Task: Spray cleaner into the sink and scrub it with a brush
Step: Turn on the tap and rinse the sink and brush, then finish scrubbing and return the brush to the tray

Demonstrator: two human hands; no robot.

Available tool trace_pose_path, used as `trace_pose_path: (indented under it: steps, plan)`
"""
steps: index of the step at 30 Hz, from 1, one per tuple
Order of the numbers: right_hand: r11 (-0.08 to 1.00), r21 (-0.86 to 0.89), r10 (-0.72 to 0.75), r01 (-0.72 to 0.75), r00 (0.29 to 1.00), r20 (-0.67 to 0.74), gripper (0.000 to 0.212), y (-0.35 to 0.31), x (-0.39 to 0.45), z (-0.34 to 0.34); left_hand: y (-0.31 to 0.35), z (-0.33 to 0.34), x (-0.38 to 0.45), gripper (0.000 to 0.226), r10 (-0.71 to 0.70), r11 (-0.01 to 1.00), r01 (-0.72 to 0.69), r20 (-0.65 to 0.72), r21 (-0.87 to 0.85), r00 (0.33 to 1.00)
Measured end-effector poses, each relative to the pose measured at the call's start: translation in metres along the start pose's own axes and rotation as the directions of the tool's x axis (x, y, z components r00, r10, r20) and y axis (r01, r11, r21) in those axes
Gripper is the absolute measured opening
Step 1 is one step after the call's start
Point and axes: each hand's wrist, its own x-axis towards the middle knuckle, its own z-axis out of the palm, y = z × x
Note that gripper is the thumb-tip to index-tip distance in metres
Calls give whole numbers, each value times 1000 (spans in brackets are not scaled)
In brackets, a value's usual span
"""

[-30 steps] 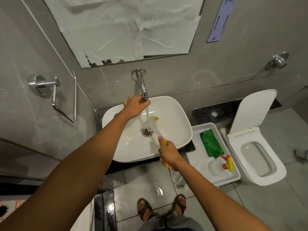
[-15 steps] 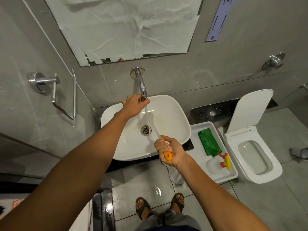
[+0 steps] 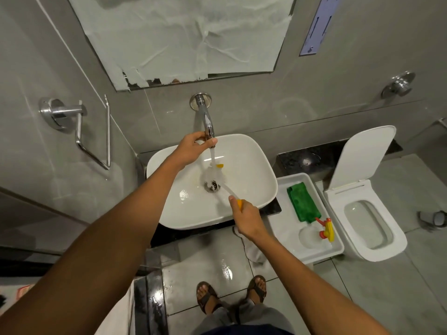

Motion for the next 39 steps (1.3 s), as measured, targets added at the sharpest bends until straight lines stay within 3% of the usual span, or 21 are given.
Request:
trace_pose_path:
  steps: [2, 7, 11, 15, 18, 25, 28, 33, 39]
  plan:
    - [996, -89, -20, 18, 1000, -20, 53, 4, 1, 4, 4, -1, 3, 36, 2, 1000, -2, -1, -23, 1000]
    - [996, -86, 3, -8, 999, -55, 57, 7, 2, 14, 6, 0, 11, 34, 17, 998, -14, -64, 54, 998]
    - [996, -91, -4, -1, 998, -57, 52, 5, 3, 16, 3, 11, 12, 46, 100, 973, -55, -194, 224, 976]
    - [996, -85, -13, 8, 998, -62, 54, 4, 6, 16, 0, 20, 9, 47, 247, 887, -124, -230, 444, 941]
    - [995, -99, -14, 6, 997, -74, 53, 3, 9, 17, 1, 30, 9, 47, 285, 839, -79, -313, 538, 906]
    - [996, -90, 1, -7, 998, -69, 58, 4, 13, 16, -3, 36, 10, 44, 328, 861, -101, -393, 498, 859]
    - [997, -77, 9, -14, 998, -56, 60, 5, 14, 15, -7, 34, 5, 58, 299, 877, -88, -395, 472, 869]
    - [1000, -3, 16, -16, 999, -52, 49, 10, 13, 6, -32, 37, -18, 74, 116, 861, 84, -355, 501, 928]
    - [999, 51, -3, 8, 995, -103, 45, 28, 14, -23, -55, 60, -44, 67, 116, 822, 91, -323, 562, 939]
